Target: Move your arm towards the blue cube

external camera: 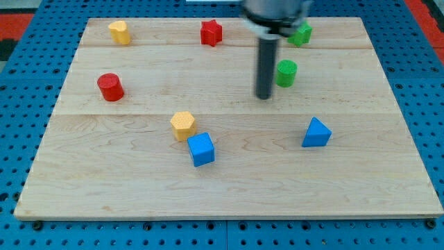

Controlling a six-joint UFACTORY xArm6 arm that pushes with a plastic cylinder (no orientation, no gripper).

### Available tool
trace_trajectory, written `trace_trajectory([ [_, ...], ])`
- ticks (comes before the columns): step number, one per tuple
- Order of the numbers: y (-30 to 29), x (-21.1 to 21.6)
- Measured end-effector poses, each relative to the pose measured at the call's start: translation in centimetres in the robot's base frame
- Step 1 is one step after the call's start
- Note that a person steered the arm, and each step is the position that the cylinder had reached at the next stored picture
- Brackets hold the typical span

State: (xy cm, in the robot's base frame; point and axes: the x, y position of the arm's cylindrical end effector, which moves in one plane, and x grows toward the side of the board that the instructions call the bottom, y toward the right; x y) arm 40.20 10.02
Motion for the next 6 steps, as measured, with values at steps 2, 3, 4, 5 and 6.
trace_trajectory([
  [2,7.4,-5.6],
  [3,-2.2,-8.4],
  [4,-10.5,-7.6],
  [5,-16.8,-5.2],
  [6,-21.7,0.0],
])
